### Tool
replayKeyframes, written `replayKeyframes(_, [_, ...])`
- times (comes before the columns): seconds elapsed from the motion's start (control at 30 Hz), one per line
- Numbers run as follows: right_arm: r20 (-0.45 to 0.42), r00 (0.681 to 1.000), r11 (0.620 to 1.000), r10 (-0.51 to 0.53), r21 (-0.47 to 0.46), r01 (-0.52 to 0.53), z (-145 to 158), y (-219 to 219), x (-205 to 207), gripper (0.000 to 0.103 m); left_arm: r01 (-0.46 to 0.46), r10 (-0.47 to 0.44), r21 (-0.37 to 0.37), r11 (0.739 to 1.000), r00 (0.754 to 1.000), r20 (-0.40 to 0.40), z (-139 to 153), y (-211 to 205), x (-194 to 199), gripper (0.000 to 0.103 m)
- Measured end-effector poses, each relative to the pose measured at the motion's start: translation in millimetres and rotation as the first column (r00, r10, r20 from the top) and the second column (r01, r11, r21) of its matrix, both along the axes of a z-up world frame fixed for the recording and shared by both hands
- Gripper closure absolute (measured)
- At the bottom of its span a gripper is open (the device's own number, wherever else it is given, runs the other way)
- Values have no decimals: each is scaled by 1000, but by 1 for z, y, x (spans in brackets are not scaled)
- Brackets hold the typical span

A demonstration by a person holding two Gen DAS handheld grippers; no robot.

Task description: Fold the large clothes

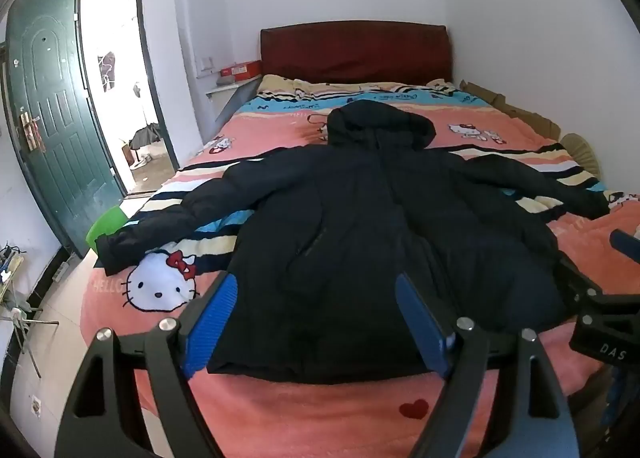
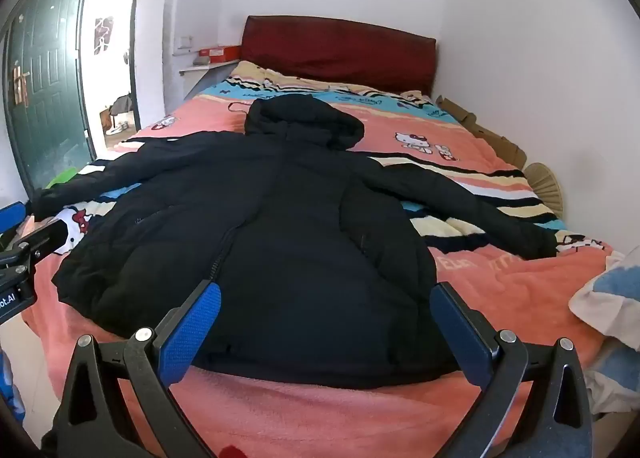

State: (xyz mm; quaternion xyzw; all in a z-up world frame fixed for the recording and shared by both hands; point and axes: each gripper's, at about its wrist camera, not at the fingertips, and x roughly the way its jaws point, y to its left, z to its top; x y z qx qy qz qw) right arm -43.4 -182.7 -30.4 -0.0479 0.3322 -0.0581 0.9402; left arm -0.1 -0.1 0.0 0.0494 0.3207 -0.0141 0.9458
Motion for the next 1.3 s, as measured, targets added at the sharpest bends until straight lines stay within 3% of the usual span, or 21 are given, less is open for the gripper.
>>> replayKeyframes(1.3, [-4, 1000, 1000, 3, -28, -3, -2, -4, 3, 0, 25, -26, -26, 999, 999, -31, -12, -9, 0, 22])
